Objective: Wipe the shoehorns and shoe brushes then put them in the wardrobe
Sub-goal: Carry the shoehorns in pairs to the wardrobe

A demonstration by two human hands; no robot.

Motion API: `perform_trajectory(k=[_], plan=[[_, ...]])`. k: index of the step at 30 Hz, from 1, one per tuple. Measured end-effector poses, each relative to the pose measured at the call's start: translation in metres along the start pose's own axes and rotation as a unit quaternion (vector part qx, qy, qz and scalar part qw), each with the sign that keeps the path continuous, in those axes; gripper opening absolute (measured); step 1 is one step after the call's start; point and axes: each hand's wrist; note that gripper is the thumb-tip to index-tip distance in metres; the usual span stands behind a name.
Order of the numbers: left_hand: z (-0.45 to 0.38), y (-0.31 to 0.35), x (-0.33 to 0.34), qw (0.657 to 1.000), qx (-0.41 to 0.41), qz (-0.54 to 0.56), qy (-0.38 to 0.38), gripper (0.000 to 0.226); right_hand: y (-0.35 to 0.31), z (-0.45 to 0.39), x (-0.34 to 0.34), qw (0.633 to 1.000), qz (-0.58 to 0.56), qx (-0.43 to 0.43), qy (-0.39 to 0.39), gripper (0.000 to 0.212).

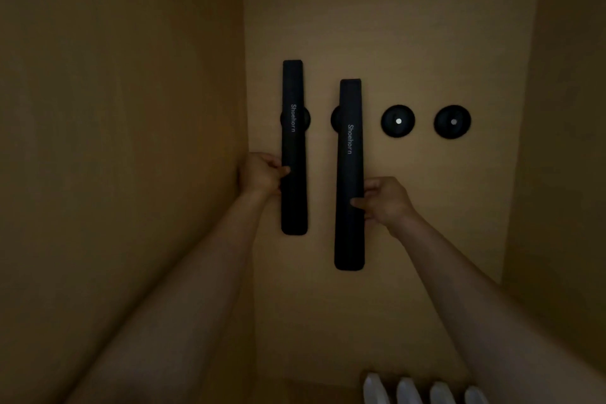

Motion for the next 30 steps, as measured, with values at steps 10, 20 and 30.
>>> perform_trajectory(k=[10, 20, 30], plan=[[-0.005, -0.003, 0.002, 1.0, 0.005, 0.003, -0.017, 0.031, -0.018, -0.029, 0.0, 0.999, 0.042, 0.001, 0.021, 0.025], [-0.011, 0.001, 0.004, 1.0, 0.017, -0.001, 0.0, 0.031, -0.027, -0.04, 0.002, 0.995, 0.074, 0.002, 0.064, 0.03], [-0.017, -0.001, 0.004, 0.999, 0.04, -0.016, 0.02, 0.033, -0.031, -0.042, 0.005, 0.963, 0.244, -0.039, 0.112, 0.015]])
Point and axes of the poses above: each hand's wrist, its own z-axis away from the middle knuckle, its own x-axis out of the palm, y = z × x, and after that the axes turned 11 degrees about -x, right-handed
